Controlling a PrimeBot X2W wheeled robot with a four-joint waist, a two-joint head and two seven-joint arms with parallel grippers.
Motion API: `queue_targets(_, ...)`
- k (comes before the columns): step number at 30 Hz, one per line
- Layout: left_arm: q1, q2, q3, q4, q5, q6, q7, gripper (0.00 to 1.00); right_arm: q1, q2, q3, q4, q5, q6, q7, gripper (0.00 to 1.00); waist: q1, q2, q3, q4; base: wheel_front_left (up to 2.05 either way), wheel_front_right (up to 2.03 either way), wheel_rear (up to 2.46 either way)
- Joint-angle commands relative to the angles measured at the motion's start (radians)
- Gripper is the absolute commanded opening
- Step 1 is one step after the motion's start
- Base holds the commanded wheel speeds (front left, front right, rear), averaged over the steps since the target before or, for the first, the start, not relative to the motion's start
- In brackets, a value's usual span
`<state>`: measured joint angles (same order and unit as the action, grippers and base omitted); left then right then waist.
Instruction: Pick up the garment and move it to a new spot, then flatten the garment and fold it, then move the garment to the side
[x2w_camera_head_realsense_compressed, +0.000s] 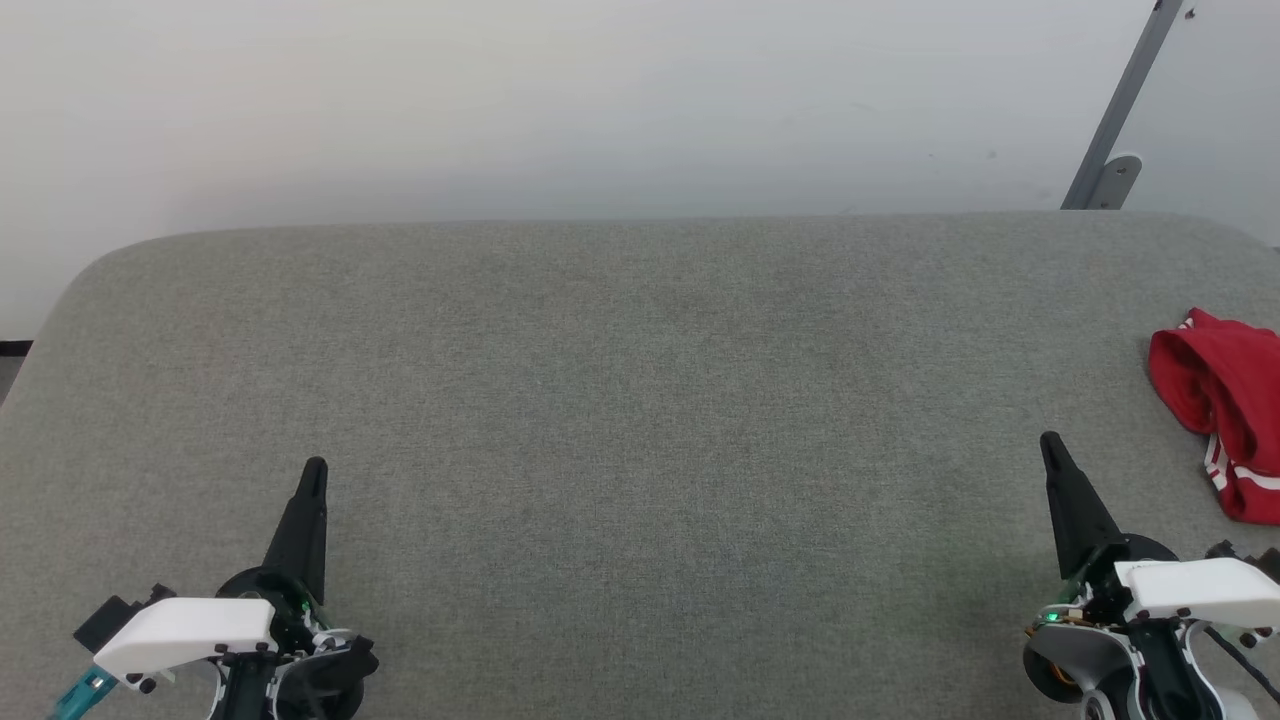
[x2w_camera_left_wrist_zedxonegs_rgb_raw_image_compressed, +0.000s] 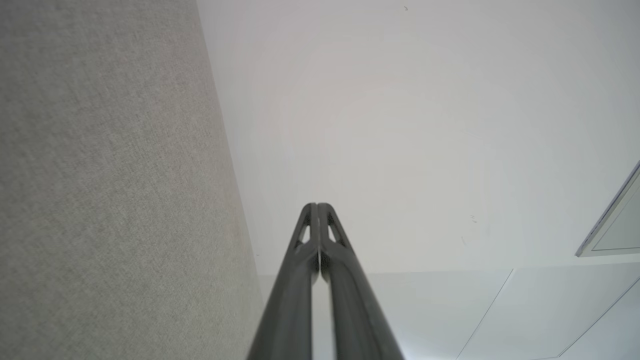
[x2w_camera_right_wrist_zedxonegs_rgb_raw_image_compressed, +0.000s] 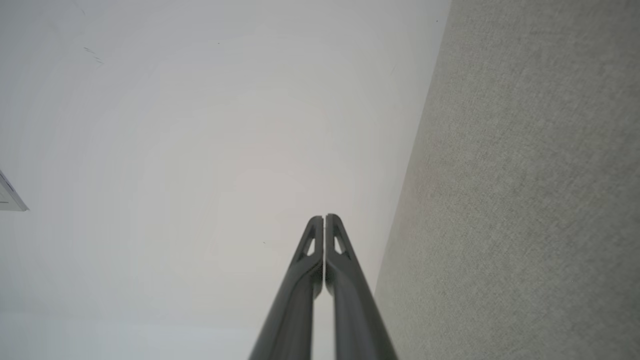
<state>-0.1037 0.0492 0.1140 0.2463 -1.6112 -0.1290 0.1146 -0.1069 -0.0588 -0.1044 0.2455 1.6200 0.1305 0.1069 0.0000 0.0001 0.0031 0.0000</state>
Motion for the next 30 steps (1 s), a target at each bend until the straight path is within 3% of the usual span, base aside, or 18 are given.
queue_targets(1,-0.012,0.002,-0.001,0.0,-0.003,-0.003,0.003,0.0,-0.004,0.005,-0.002,0.001,-0.001,0.0,0.005,0.0,0.0,-0.0001,0.0,0.0,0.0,0.0,0.0)
queue_targets(30,-0.012,0.002,-0.001,0.0,-0.003,-0.003,0.003,0.0,-0.005,0.007,-0.006,0.001,-0.005,0.0,0.007,0.0,0.0,-0.0001,0.0,0.0,0.0,0.0,0.0)
